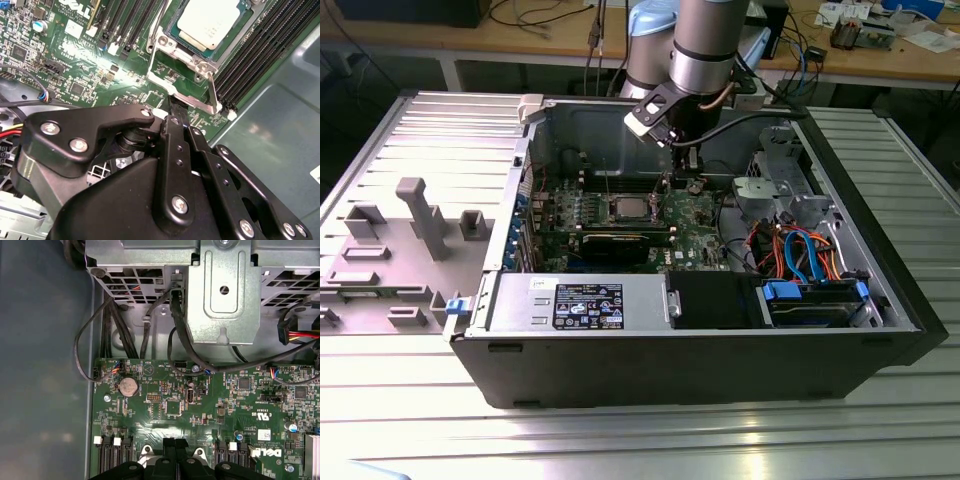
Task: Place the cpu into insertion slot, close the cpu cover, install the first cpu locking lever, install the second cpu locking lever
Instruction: 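Close the cpu cover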
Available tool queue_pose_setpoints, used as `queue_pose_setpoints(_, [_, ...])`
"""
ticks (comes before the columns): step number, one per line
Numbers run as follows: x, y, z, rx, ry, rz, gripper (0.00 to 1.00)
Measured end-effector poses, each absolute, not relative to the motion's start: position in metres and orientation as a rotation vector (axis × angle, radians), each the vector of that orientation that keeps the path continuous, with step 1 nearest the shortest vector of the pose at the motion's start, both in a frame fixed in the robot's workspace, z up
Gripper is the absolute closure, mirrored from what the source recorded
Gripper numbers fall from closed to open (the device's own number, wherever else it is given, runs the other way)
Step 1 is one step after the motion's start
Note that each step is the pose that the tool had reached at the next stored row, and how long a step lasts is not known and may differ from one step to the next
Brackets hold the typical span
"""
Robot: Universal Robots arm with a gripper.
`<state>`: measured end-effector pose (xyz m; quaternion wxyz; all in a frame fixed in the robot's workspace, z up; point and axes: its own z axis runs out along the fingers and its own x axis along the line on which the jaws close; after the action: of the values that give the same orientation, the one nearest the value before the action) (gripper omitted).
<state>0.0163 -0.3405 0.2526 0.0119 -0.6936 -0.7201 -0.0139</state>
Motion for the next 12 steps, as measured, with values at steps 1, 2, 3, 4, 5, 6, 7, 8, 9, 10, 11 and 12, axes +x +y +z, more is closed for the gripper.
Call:
queue_pose_setpoints(1, [0.016,-0.34,0.253,-2.163,-2.245,-0.044,0.89])
queue_pose_setpoints(2, [0.016,-0.34,0.253,-2.163,-2.245,-0.044,0.89])
queue_pose_setpoints(3, [0.015,-0.341,0.253,-2.163,-2.245,-0.044,0.89])
queue_pose_setpoints(4, [0.014,-0.341,0.253,-2.163,-2.245,-0.043,0.89])
queue_pose_setpoints(5, [0.013,-0.341,0.253,-2.163,-2.246,-0.043,0.89])
queue_pose_setpoints(6, [0.012,-0.34,0.253,-2.163,-2.245,-0.044,0.89])
queue_pose_setpoints(7, [0.01,-0.341,0.253,-2.163,-2.245,-0.044,0.89])
queue_pose_setpoints(8, [0.009,-0.341,0.253,-2.163,-2.246,-0.043,0.89])
queue_pose_setpoints(9, [0.008,-0.34,0.253,-2.163,-2.245,-0.044,0.89])
queue_pose_setpoints(10, [0.007,-0.341,0.253,-2.163,-2.245,-0.044,0.89])
queue_pose_setpoints(11, [0.006,-0.341,0.253,-2.163,-2.245,-0.043,0.89])
queue_pose_setpoints(12, [0.003,-0.34,0.253,-2.163,-2.245,-0.044,0.89])
